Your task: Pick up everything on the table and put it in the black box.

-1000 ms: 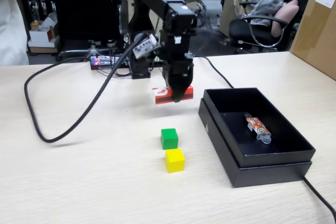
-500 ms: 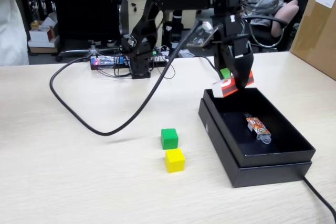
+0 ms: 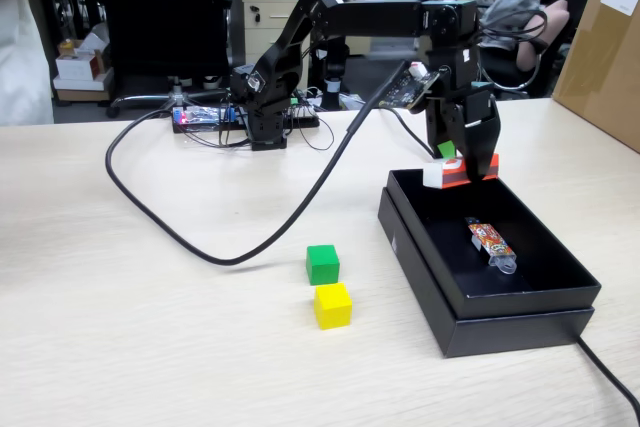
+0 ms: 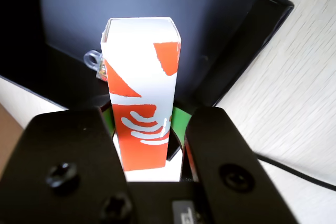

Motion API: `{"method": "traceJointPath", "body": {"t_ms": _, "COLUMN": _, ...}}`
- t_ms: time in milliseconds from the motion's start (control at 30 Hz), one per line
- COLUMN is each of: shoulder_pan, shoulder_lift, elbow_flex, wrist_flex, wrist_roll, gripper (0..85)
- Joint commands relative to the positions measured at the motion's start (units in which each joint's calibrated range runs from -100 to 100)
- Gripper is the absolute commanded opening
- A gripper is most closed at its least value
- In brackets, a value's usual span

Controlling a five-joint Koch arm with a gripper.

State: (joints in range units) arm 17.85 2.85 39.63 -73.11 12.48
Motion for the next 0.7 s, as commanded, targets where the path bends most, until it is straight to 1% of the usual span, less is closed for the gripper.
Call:
{"method": "traceJointPath", "body": {"t_ms": 0, "shoulder_pan": -0.83, "shoulder_lift": -0.5, "elbow_flex": -0.65, "wrist_flex": 1.62, "wrist_roll": -0.15, "gripper": 1.2}}
{"method": "traceJointPath", "body": {"t_ms": 200, "shoulder_pan": -2.78, "shoulder_lift": -0.04, "elbow_flex": -12.35, "wrist_flex": 8.62, "wrist_roll": -0.34, "gripper": 1.2}}
{"method": "traceJointPath", "body": {"t_ms": 300, "shoulder_pan": -2.93, "shoulder_lift": -0.61, "elbow_flex": -13.16, "wrist_flex": 8.7, "wrist_roll": -0.34, "gripper": 2.1}}
{"method": "traceJointPath", "body": {"t_ms": 333, "shoulder_pan": -2.93, "shoulder_lift": -0.84, "elbow_flex": -13.34, "wrist_flex": 8.7, "wrist_roll": -0.34, "gripper": 4.8}}
{"method": "traceJointPath", "body": {"t_ms": 367, "shoulder_pan": -2.88, "shoulder_lift": -0.84, "elbow_flex": -13.8, "wrist_flex": 8.7, "wrist_roll": -0.34, "gripper": 13.3}}
{"method": "traceJointPath", "body": {"t_ms": 433, "shoulder_pan": -2.78, "shoulder_lift": -1.07, "elbow_flex": -14.61, "wrist_flex": 8.7, "wrist_roll": -0.39, "gripper": 25.1}}
{"method": "traceJointPath", "body": {"t_ms": 500, "shoulder_pan": -2.64, "shoulder_lift": -1.53, "elbow_flex": -15.16, "wrist_flex": 8.7, "wrist_roll": -0.39, "gripper": 27.8}}
{"method": "traceJointPath", "body": {"t_ms": 633, "shoulder_pan": -2.39, "shoulder_lift": -4.51, "elbow_flex": -15.43, "wrist_flex": 8.7, "wrist_roll": -0.39, "gripper": 28.1}}
{"method": "traceJointPath", "body": {"t_ms": 667, "shoulder_pan": -2.3, "shoulder_lift": -5.2, "elbow_flex": -15.43, "wrist_flex": 8.62, "wrist_roll": -0.39, "gripper": 30.1}}
